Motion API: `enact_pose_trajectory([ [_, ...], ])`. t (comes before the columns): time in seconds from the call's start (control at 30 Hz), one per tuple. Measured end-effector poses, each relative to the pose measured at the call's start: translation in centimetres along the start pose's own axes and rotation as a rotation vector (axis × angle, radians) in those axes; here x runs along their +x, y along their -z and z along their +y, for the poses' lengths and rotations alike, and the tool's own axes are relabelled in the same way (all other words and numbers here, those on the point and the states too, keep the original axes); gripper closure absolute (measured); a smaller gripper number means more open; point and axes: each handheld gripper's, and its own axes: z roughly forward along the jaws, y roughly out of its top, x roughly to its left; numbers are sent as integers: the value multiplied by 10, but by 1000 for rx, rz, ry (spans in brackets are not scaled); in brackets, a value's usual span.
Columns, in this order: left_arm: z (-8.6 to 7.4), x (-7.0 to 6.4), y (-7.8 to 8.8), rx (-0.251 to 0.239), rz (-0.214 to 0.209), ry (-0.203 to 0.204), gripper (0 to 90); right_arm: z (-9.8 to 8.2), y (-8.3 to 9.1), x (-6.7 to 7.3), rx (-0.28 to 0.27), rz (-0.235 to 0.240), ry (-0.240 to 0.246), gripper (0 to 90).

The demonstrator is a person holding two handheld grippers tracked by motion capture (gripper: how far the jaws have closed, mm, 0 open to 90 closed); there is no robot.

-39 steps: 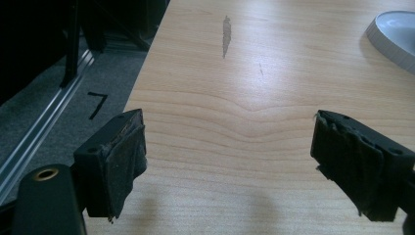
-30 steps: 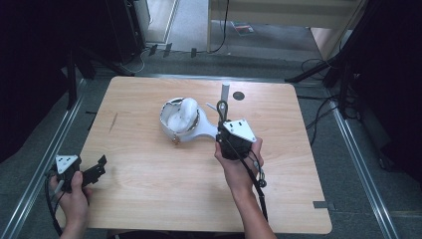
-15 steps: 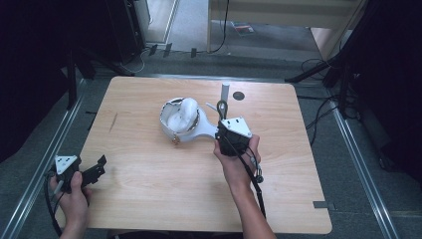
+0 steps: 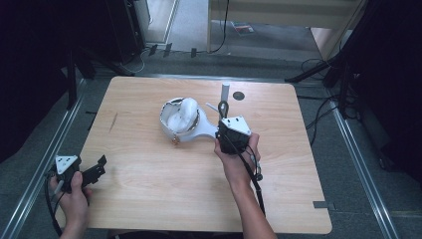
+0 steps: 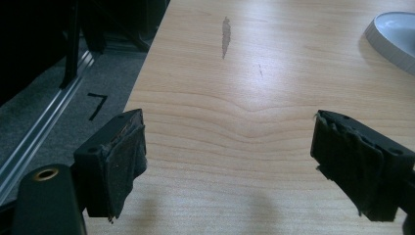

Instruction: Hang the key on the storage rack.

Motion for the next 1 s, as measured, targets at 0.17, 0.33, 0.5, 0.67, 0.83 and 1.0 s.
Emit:
enact_pose_trajectory([
  [0.17, 0, 0, 0, -2, 0, 2, 139, -1, 1, -1, -1, 18, 9, 526],
  [0.33, 0, 0, 0, -2, -1, 2, 139, 0, 8, -4, -26, 29, -26, 172],
  [0.5, 0, 0, 0, -3, -1, 2, 139, -3, 14, -12, -29, 59, -38, 0],
  [0.67, 0, 0, 0, -3, 1, 1, 139, -9, 24, -29, -54, 97, -72, 0],
  [0.83, 0, -1, 0, -3, 2, -1, 139, -19, 35, -43, -62, 76, -48, 0],
  [1.0, 0, -1, 0, -4, 3, -3, 139, -27, 46, -60, -78, 75, -71, 0],
])
